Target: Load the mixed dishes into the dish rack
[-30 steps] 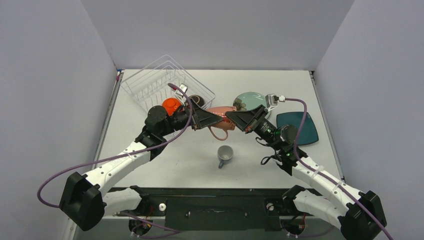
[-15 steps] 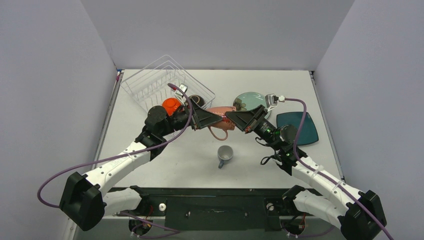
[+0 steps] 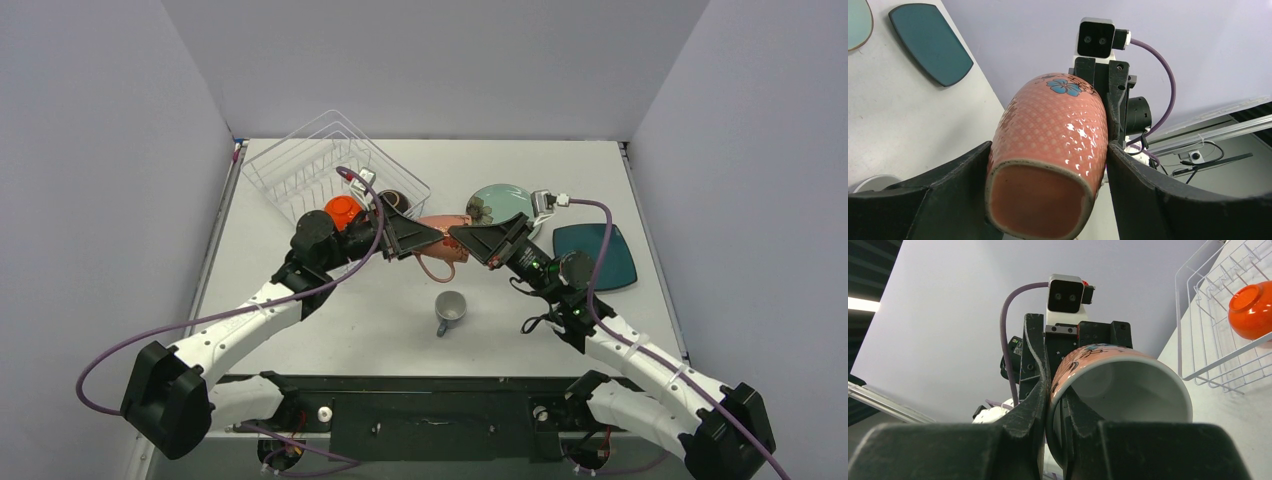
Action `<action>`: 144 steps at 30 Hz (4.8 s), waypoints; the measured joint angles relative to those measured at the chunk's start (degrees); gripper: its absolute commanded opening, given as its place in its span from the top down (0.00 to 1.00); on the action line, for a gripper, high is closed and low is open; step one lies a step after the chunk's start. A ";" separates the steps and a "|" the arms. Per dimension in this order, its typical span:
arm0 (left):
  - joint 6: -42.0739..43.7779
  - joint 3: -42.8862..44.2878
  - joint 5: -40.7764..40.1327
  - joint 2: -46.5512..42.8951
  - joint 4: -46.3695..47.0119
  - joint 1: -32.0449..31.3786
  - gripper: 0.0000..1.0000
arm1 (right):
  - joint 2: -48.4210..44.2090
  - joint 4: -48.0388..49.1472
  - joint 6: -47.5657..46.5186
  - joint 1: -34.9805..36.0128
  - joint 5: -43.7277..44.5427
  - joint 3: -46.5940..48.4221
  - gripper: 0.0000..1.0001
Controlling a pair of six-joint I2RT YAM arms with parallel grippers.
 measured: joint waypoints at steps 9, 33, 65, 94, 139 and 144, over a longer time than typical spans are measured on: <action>0.72 0.00 0.44 0.00 -0.20 0.52 1.00 | 0.96 -0.26 -0.15 0.22 0.24 0.55 0.71; 6.29 0.96 5.81 -2.62 -13.57 7.96 1.00 | -1.97 -12.46 -5.79 -3.10 -0.66 1.07 0.25; 67.52 29.38 -40.79 18.23 -64.19 15.15 1.00 | -10.99 -29.29 -12.33 -14.56 -3.39 0.22 0.29; 67.47 29.33 -43.89 30.14 -60.65 12.57 0.81 | -11.23 -30.32 -12.26 -14.78 -3.32 -1.16 0.31; 62.18 23.08 -41.70 2.86 -55.71 12.07 0.04 | 3.98 -45.27 -24.20 -25.51 14.14 -1.31 0.31; 59.91 14.38 -38.10 -11.87 -45.48 11.76 0.04 | 9.05 -43.63 -24.28 -28.79 17.16 -0.72 0.37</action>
